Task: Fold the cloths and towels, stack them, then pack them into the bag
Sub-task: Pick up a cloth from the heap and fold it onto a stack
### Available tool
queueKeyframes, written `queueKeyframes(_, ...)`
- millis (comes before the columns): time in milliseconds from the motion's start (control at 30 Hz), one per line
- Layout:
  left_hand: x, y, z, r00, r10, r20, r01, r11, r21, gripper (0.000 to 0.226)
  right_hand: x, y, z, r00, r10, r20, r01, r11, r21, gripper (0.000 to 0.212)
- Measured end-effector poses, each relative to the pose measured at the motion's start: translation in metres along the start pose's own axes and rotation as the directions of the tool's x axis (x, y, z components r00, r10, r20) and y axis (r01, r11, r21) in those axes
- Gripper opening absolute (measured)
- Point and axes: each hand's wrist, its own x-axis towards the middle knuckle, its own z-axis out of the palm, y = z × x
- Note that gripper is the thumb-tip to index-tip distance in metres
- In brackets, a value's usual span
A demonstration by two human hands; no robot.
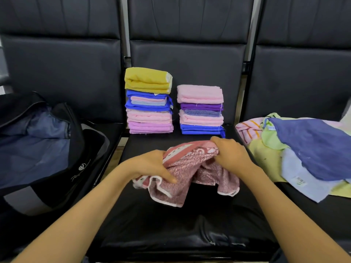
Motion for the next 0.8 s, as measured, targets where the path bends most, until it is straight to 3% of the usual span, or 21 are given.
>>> queueKeyframes(67, 0.005, -0.005, -0.002, 0.979, -0.082, -0.185, 0.146, 0.92, 0.365, 0.025, -0.002, 0.007, 0.001, 0.989, -0.014, 0.145, -0.022, 0.97, 0.241, 0.021)
queueKeyframes(100, 0.007, -0.008, -0.001, 0.968, -0.087, -0.233, 0.184, 0.883, 0.432, 0.02, -0.003, 0.01, 0.003, 0.97, -0.052, 0.238, -0.029, 0.946, 0.322, 0.027)
queueKeyframes(167, 0.01, -0.016, -0.001, 0.973, -0.082, -0.217, 0.164, 0.906, 0.391, 0.015, -0.007, 0.017, 0.008, 0.914, -0.105, 0.391, -0.05, 0.929, 0.366, 0.046)
queueKeyframes(233, 0.008, -0.024, -0.002, 0.973, -0.1, -0.207, 0.141, 0.97, 0.197, 0.021, -0.009, 0.024, 0.013, 0.879, -0.112, 0.463, -0.059, 0.939, 0.339, 0.056)
queueKeyframes(300, 0.005, -0.026, 0.0, 0.98, -0.096, -0.173, 0.075, 0.989, -0.125, 0.03, -0.008, 0.029, 0.019, 0.86, -0.075, 0.504, -0.065, 0.965, 0.255, 0.048)
queueKeyframes(367, 0.006, -0.024, 0.007, 0.991, -0.047, -0.124, -0.007, 0.915, -0.402, 0.033, -0.004, 0.029, 0.025, 0.883, -0.006, 0.469, -0.038, 0.996, 0.085, 0.036)
queueKeyframes(433, 0.008, -0.016, 0.014, 0.985, -0.008, -0.171, -0.088, 0.834, -0.544, 0.028, 0.0, 0.027, 0.03, 0.94, 0.048, 0.339, -0.048, 0.999, -0.007, 0.031)
queueKeyframes(567, 0.008, -0.006, 0.017, 0.977, 0.024, -0.213, -0.184, 0.609, -0.771, 0.029, 0.002, 0.021, 0.03, 0.977, 0.023, 0.214, -0.086, 0.952, 0.293, 0.032)
queueKeyframes(633, 0.007, -0.004, 0.014, 0.973, 0.06, -0.221, -0.198, 0.705, -0.681, 0.043, -0.001, 0.02, 0.023, 0.991, 0.008, 0.136, -0.065, 0.905, 0.419, 0.037)
queueKeyframes(700, 0.01, -0.009, 0.008, 0.962, 0.082, -0.259, -0.193, 0.879, -0.437, 0.064, -0.003, 0.023, 0.01, 0.997, -0.007, 0.073, -0.032, 0.854, 0.519, 0.052)
queueKeyframes(767, 0.012, -0.015, 0.002, 0.955, 0.093, -0.283, -0.107, 0.994, -0.035, 0.076, -0.005, 0.025, 0.0, 0.991, -0.056, 0.121, -0.004, 0.894, 0.448, 0.062)
queueKeyframes(800, 0.013, -0.019, 0.002, 0.955, 0.1, -0.281, -0.048, 0.981, 0.185, 0.073, -0.006, 0.024, 0.0, 0.981, -0.077, 0.178, 0.011, 0.938, 0.345, 0.063)
